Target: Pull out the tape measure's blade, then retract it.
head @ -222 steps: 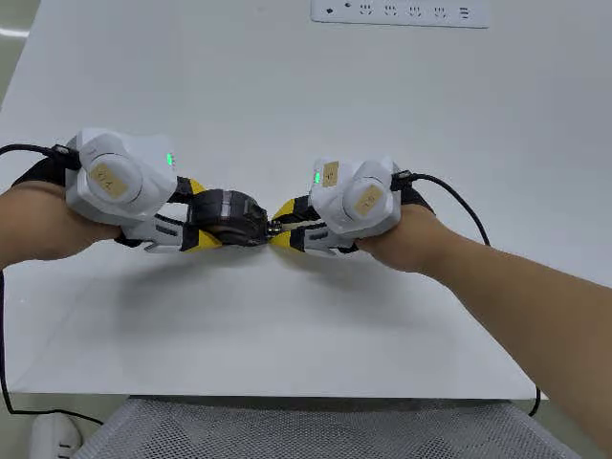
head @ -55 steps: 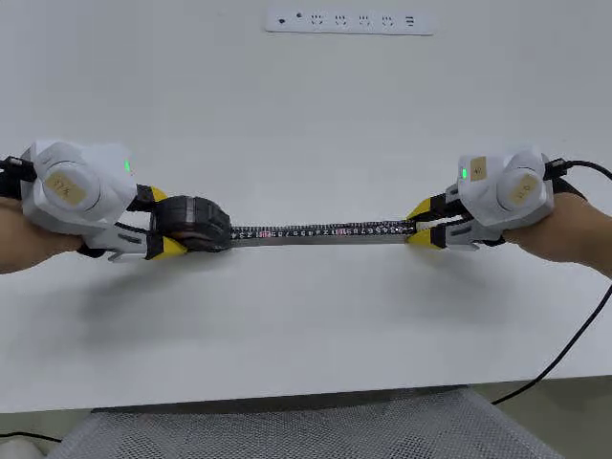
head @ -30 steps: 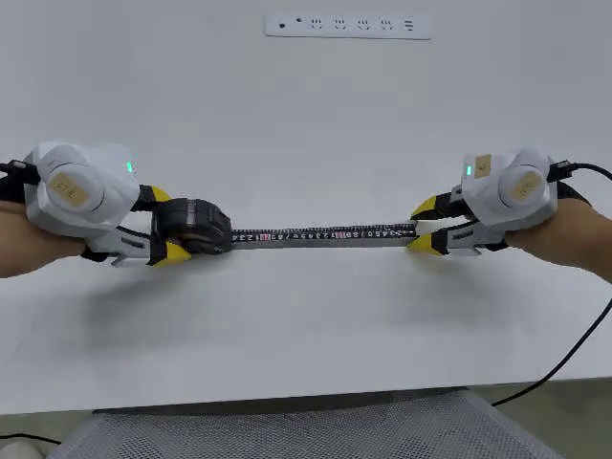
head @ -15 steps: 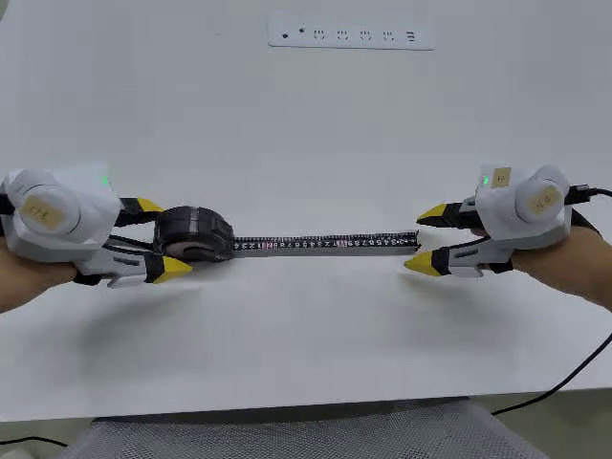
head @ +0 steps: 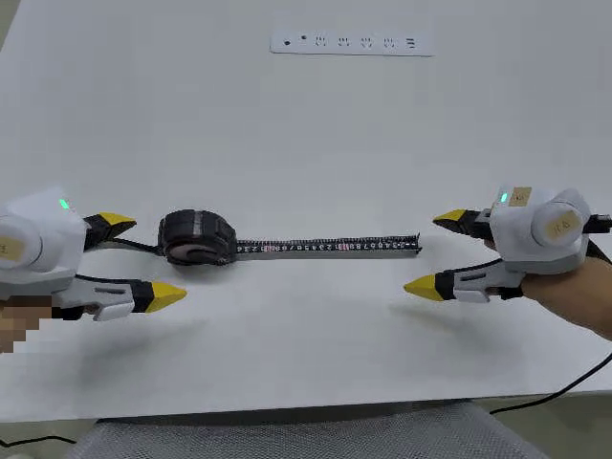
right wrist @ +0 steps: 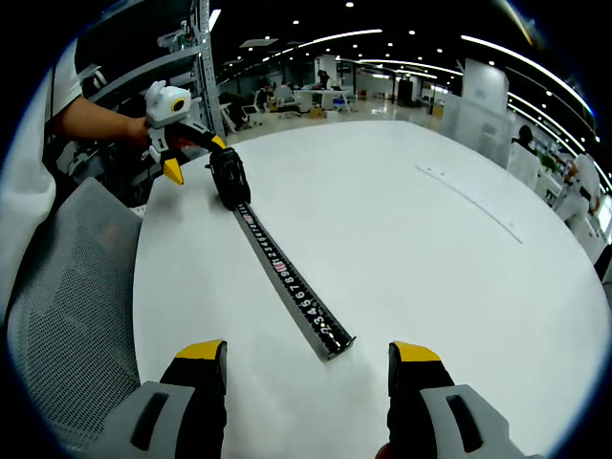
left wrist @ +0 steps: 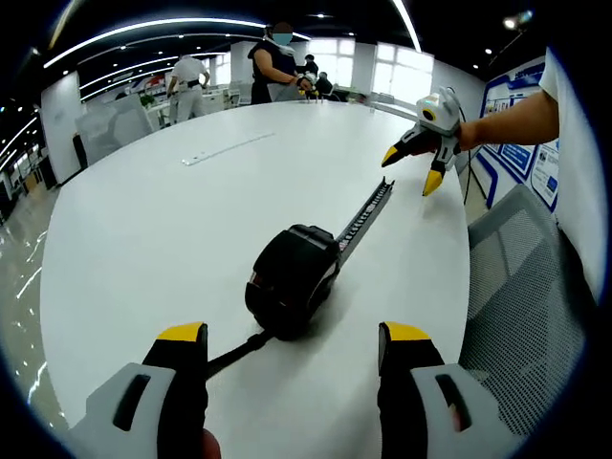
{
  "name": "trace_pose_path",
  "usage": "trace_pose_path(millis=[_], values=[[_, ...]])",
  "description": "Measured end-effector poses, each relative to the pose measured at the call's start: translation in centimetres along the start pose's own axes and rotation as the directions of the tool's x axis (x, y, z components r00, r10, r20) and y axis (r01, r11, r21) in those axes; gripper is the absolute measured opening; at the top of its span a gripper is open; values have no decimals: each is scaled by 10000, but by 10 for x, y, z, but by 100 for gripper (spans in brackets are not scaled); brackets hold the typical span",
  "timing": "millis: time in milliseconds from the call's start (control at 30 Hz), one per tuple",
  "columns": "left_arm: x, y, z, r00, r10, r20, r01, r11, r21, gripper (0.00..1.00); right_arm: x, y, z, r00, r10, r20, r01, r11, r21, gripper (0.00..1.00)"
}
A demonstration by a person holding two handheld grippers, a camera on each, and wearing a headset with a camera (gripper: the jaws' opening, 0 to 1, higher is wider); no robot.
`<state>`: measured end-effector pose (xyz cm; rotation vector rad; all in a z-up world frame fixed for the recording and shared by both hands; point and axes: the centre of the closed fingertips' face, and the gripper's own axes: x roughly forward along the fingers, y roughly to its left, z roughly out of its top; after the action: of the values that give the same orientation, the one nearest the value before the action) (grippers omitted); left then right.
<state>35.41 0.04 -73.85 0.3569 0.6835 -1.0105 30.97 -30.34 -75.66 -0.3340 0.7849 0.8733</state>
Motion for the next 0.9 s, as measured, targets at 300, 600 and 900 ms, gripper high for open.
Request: trace_pose_path(millis=[300,600,900], values=[[-19,-5,-2,9988,361,334,-336,9967,-739,77,-16,6,2,9981,-537,297,527,9981,328,76],[-36,-11,-5,9931,943,698,-897,9937,-669,86,-32,13,2,9932,-1008,587,979,9939,510,83],[-48,-21,-14,9889,1228,842,-1134,9877,-1078,91,-42,26,-1,9880,-1274,868,1209,9897,772,87]])
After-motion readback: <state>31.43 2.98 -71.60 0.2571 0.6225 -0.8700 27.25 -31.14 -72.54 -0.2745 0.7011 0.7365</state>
